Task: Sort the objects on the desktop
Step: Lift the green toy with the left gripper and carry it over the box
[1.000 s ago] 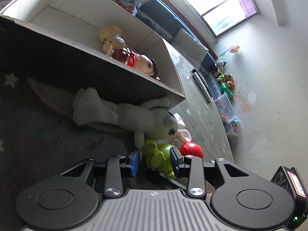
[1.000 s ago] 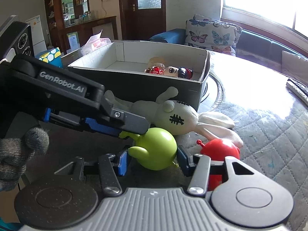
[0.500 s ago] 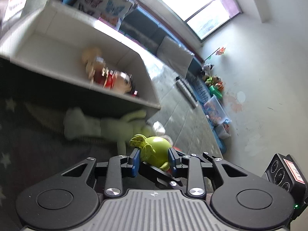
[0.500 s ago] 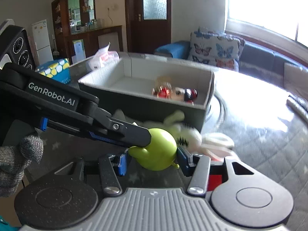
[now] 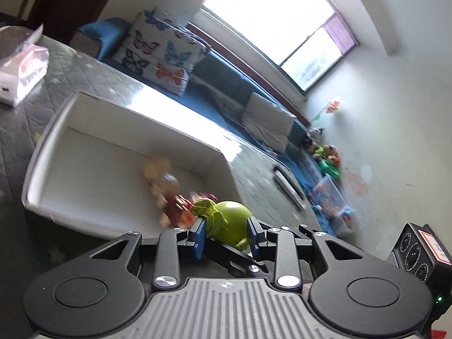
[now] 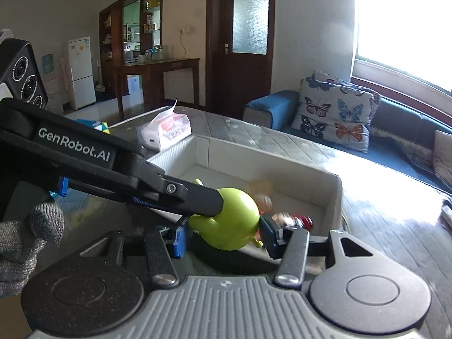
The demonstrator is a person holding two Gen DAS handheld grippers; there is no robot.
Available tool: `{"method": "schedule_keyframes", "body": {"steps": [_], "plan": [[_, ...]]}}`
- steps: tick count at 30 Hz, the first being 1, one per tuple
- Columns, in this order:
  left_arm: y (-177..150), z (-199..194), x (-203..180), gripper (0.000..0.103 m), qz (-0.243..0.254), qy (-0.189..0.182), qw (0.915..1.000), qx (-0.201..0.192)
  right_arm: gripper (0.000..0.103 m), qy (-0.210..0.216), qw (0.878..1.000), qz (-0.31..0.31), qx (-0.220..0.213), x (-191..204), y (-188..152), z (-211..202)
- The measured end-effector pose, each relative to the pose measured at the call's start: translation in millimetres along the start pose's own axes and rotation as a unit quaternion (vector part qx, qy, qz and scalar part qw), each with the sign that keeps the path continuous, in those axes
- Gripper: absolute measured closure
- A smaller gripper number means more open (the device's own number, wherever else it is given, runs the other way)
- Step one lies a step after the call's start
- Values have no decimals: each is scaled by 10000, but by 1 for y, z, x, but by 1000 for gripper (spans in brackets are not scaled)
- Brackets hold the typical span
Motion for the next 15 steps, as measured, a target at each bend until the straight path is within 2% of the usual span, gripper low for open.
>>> {"method": "schedule_keyframes", "body": {"steps": [7, 15], "plan": [[26, 26, 43, 70, -210, 410, 9989, 33, 53, 203, 9991, 198, 301, -5, 13, 61], [34, 54, 78, 70, -474, 681, 9964, 173, 54, 341, 9966, 270, 705, -9, 2, 108]]}}
Point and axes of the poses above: each gripper's, at about its wrist camera, not at the fingertips, and z roughly the way its jaws point, x to its left, y to its top, the point moved 7 cm from there along z, roughly the way its jaws point, and after that the axes turned 5 degrees about -x, right-handed, at the moved point
